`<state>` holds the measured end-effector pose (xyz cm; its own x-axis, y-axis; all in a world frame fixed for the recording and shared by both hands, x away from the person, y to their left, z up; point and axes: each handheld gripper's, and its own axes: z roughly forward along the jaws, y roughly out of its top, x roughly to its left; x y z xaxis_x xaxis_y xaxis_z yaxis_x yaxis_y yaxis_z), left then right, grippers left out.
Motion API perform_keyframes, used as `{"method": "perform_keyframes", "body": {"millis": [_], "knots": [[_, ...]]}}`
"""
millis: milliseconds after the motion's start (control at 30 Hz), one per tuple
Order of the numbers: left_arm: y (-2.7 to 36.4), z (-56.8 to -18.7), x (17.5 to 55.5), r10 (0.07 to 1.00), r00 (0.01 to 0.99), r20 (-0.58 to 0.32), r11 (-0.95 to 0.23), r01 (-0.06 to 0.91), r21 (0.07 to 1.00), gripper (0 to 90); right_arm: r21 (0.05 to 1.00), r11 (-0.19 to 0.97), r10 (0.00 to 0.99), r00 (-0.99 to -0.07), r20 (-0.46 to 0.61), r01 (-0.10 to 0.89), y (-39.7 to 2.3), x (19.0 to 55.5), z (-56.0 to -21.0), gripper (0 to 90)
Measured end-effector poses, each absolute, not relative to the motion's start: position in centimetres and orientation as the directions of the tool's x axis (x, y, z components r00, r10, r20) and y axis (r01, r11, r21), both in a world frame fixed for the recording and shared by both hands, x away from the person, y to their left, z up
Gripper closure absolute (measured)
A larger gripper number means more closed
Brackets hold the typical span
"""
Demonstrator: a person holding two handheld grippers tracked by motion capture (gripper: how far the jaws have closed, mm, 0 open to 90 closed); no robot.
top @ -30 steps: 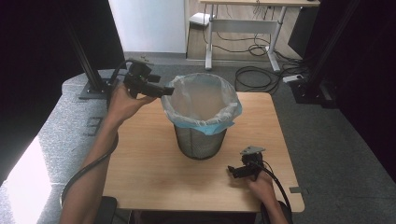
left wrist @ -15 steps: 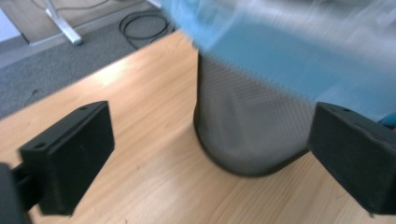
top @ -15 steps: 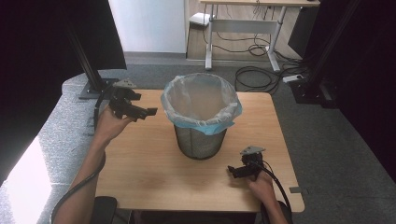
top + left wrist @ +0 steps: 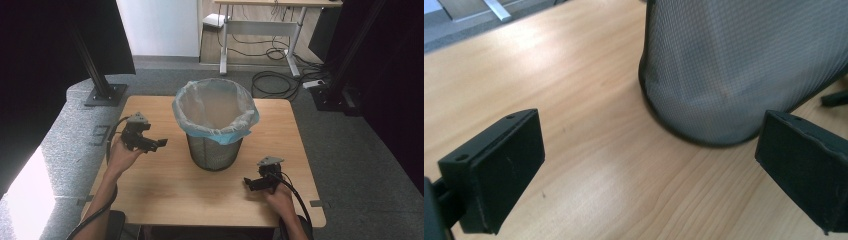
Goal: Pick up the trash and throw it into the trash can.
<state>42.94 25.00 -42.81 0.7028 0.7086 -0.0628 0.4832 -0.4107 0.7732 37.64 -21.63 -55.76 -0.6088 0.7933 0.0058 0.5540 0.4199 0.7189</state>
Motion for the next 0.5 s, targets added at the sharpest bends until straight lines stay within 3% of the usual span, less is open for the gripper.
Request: {"method": "perform_keyframes", "body": {"millis": [500], "knots": [[24.9, -52.7, 41.0, 0.727, 0.686, -0.038, -0.467, 0.533, 0.705, 0.0, 0.719, 0.418, 0.794, -0.608, 0.007, 0.555, -21.6, 37.6, -55.8, 0.0]]}}
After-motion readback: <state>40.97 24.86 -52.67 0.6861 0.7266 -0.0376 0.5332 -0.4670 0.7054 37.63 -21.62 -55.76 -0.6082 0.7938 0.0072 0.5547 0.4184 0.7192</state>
